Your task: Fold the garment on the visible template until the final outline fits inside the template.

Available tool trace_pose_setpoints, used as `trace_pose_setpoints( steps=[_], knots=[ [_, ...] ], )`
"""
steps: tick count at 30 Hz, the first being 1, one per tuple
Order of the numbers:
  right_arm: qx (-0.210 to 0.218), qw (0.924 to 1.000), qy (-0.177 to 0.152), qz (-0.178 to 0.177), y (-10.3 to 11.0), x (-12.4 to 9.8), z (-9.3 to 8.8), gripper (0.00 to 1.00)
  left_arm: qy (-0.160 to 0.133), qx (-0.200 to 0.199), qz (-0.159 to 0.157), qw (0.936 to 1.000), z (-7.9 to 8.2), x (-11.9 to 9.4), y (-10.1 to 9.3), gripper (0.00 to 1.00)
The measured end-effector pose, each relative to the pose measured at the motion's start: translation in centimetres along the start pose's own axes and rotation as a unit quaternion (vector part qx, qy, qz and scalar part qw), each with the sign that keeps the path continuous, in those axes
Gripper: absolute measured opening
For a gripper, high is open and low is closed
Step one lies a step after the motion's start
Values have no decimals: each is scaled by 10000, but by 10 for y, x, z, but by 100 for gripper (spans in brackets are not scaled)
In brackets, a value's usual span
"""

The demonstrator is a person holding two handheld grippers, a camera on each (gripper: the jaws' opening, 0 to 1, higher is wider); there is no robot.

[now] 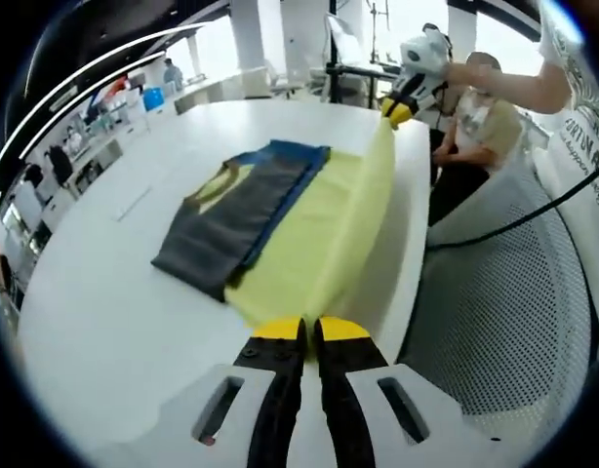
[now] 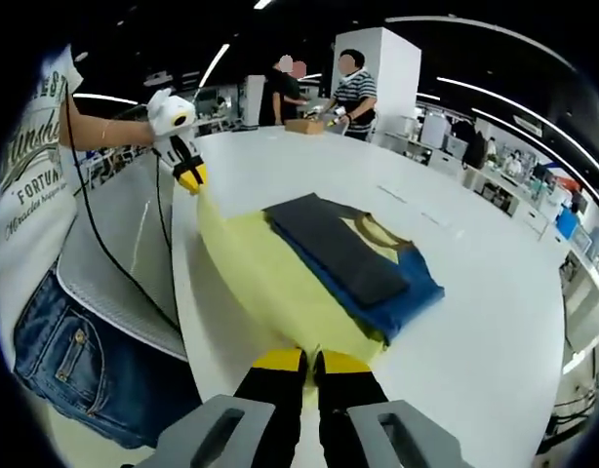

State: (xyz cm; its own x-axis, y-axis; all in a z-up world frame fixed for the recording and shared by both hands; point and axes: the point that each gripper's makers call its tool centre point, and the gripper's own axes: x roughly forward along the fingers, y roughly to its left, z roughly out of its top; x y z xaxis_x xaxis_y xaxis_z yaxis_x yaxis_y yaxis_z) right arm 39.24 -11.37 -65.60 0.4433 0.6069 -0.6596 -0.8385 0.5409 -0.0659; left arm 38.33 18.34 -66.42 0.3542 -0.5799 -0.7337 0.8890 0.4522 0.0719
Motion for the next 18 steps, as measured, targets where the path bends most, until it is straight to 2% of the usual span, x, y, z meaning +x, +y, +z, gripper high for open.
trace_pose_setpoints(
  steps=[8,18],
  knots=[
    [-168,9996,-64,-196,-21,7,15,0,-13,69,110,9999,11,2,23,2],
    [-266,9987,-191,-383,-45,8,32,0,-173,144,288,9993,32,2,51,2]
  ],
)
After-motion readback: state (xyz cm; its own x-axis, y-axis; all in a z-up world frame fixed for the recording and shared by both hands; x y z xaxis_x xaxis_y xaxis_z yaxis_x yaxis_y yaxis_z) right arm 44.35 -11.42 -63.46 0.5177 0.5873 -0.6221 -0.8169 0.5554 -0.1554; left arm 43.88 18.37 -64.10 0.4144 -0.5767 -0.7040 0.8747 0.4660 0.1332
